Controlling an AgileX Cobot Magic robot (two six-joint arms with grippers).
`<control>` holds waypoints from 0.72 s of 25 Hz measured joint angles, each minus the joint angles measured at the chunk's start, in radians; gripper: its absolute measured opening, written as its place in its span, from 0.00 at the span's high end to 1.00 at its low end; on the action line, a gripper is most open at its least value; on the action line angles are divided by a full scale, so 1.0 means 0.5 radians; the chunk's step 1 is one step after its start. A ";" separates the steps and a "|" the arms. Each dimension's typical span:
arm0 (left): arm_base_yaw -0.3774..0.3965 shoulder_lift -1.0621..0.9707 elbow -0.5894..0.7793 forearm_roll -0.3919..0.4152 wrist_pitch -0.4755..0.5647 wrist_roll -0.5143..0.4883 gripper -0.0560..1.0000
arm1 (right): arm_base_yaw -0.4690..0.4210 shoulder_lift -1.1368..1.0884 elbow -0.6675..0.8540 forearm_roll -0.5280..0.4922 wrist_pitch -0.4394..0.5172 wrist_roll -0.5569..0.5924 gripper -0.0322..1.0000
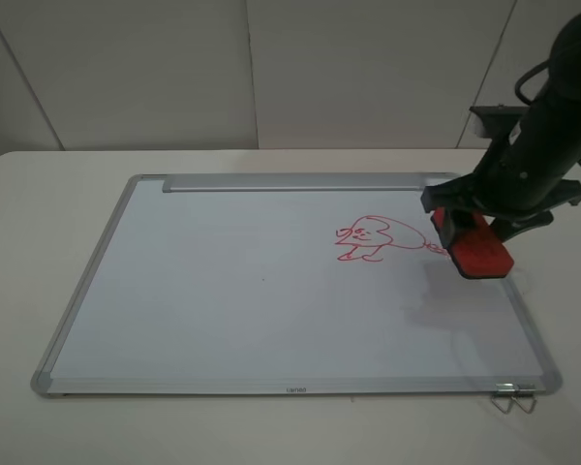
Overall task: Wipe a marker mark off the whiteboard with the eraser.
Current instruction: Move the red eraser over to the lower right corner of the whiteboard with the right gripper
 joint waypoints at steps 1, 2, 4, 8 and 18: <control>0.000 0.000 0.000 0.000 0.000 0.000 0.21 | -0.026 -0.033 0.038 -0.010 -0.016 0.003 0.49; 0.000 0.000 0.000 0.000 0.000 0.000 0.21 | -0.035 -0.055 0.078 -0.022 -0.028 0.005 0.49; 0.000 0.000 0.000 0.000 0.000 0.000 0.21 | -0.037 -0.094 0.151 -0.057 -0.052 0.040 0.49; 0.000 0.000 0.000 0.000 0.000 0.000 0.21 | -0.037 -0.138 0.296 -0.118 -0.134 0.196 0.49; 0.000 0.000 0.000 0.000 0.000 0.000 0.21 | -0.027 -0.202 0.625 -0.399 -0.314 0.539 0.49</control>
